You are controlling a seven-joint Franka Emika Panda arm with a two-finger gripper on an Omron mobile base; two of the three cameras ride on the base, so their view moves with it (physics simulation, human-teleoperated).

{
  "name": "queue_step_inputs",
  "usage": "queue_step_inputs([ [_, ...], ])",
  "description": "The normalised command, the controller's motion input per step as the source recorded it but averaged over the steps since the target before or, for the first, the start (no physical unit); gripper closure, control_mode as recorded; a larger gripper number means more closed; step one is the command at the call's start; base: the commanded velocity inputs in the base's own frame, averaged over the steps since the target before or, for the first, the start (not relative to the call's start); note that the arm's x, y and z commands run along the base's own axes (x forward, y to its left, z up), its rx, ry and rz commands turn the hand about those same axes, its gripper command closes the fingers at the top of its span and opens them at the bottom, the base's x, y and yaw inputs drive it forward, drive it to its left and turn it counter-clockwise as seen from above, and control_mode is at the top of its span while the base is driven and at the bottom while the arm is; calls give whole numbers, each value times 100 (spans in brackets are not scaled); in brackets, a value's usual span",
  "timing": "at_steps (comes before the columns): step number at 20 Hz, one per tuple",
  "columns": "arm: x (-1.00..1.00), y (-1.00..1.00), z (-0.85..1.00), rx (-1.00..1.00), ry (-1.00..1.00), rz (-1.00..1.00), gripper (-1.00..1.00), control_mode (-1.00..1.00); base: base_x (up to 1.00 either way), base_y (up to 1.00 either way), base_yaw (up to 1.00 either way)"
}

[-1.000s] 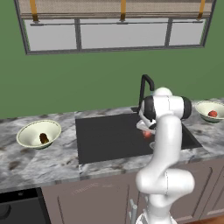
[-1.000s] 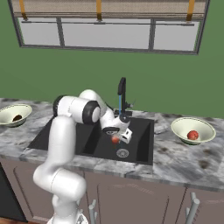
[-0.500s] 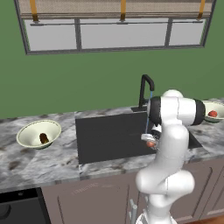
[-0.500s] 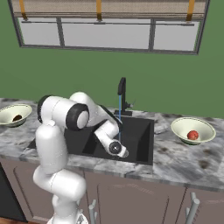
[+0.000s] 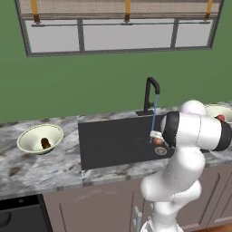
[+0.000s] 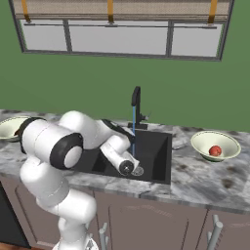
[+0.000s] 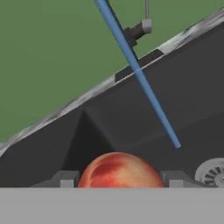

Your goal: Pick the peachs from the sink and place them in one bowl. Place the sweet potato in the other bowl. Then turn off the sink faucet.

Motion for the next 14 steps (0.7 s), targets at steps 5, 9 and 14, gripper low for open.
queue_step_inputs([
  [5,-2,-55,100,7,0,0,100,-100,0,0,0],
  [9,-41,-73,99,1,0,-1,100,-100,0,0,0],
  [14,-53,-90,84,0,0,-7,100,-100,0,0,0],
])
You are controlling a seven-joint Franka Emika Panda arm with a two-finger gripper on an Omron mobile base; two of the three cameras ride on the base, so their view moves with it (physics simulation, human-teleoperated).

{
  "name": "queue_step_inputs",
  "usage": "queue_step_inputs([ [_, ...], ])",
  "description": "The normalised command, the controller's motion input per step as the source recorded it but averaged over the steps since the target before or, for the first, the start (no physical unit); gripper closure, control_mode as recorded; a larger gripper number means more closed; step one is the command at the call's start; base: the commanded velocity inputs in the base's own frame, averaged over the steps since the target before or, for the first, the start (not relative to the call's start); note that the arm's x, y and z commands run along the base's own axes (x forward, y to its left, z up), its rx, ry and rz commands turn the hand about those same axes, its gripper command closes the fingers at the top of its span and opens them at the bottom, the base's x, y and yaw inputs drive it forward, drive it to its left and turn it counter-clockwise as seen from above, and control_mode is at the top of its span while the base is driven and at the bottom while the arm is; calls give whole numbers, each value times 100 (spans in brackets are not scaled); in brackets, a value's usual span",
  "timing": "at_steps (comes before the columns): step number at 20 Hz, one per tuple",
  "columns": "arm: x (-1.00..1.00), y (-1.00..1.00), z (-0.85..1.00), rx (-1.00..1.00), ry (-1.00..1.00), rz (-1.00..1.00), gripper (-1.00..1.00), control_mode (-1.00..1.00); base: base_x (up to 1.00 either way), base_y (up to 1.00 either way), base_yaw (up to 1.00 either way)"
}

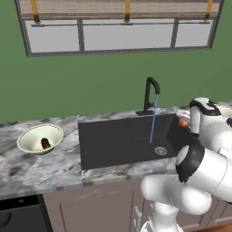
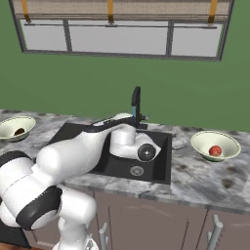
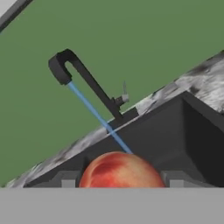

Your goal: Pick the peachs from the sink and place them in one bowl. Place the sweet potato in the other bowl. Then turn off the sink faucet.

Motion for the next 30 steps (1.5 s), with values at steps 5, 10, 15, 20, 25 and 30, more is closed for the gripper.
queue_step_inputs([
  [5,-32,-58,86,0,2,-5,100,-100,0,0,0],
  [10,-18,-42,16,-11,6,-3,100,-100,0,0,0],
  [15,-27,-58,-11,-18,0,-1,100,-100,0,0,0],
  [20,-8,-51,0,-13,1,0,100,-100,0,0,0],
  [25,0,-36,3,-14,12,0,100,-100,0,0,0],
  [30,1,-40,0,-6,11,0,100,-100,0,0,0],
])
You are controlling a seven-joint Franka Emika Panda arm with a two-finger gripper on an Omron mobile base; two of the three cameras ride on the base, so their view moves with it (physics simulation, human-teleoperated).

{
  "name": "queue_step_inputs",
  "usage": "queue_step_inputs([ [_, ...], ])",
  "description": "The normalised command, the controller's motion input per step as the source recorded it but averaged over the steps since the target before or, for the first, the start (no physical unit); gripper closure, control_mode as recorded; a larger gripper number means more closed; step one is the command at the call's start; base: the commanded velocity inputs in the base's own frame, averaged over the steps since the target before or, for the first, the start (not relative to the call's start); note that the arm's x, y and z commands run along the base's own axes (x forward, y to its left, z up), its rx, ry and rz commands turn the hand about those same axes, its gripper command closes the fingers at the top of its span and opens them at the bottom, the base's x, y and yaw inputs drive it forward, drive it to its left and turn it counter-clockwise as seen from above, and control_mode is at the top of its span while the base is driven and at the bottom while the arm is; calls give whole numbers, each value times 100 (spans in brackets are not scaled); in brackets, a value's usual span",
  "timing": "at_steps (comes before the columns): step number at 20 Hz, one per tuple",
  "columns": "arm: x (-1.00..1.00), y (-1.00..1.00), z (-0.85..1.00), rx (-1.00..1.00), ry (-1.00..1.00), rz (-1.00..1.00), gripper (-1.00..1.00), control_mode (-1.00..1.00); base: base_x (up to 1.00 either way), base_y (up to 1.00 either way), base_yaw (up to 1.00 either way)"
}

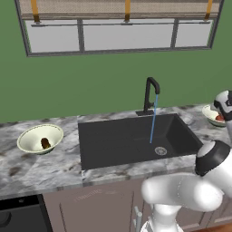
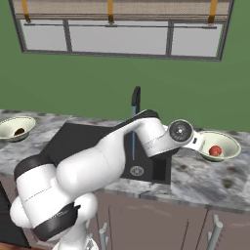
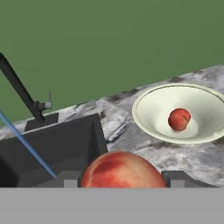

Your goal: Pick the peachs from the sink and place them in one bowl. Place the sweet potato in the other bowl. Then turn off the sink faucet.

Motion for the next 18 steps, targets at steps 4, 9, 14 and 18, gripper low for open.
queue_step_inputs([
  [4,11,-45,-18,0,0,0,100,-100,0,0,0],
  [9,19,-42,-29,0,0,0,100,-100,0,0,0],
  [14,27,-22,-22,0,1,0,100,-100,0,0,0],
  [18,34,-12,-20,0,3,0,100,-100,0,0,0],
])
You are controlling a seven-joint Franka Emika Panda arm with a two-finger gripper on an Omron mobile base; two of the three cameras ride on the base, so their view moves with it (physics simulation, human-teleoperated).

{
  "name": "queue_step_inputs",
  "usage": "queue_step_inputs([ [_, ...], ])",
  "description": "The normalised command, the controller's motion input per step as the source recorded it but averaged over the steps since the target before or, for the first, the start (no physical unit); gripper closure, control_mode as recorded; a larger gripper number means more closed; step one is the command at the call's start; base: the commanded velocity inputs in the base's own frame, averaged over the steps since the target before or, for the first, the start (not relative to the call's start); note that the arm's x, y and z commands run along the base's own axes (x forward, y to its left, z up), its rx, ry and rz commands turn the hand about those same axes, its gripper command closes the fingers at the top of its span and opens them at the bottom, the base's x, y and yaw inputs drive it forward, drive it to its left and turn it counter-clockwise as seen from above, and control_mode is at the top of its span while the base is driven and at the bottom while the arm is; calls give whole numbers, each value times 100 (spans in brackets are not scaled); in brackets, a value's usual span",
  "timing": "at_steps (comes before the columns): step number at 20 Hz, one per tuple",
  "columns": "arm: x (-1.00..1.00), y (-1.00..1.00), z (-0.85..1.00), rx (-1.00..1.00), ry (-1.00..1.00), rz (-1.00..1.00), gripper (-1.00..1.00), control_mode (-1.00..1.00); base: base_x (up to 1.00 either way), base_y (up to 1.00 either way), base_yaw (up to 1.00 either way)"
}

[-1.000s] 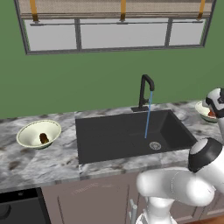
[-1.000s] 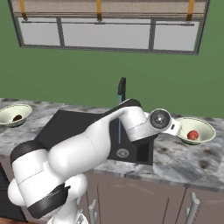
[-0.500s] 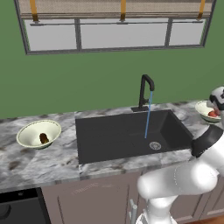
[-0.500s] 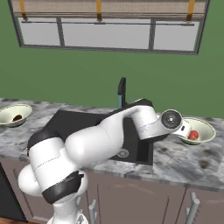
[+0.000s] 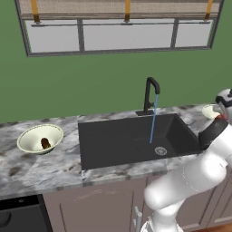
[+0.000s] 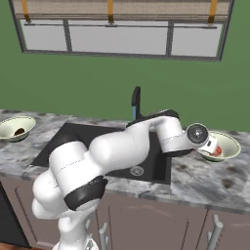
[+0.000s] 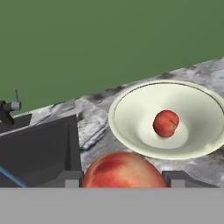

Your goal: Pick the peachs from the sink and place them in one bowl. Place the sweet potato in the other bowl. Then turn off the sink faucet.

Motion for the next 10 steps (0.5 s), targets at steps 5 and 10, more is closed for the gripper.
queue_step_inputs([
  [5,33,-22,-18,0,2,0,100,-100,0,0,0],
  [10,35,-27,-21,0,1,0,100,-100,0,0,0],
])
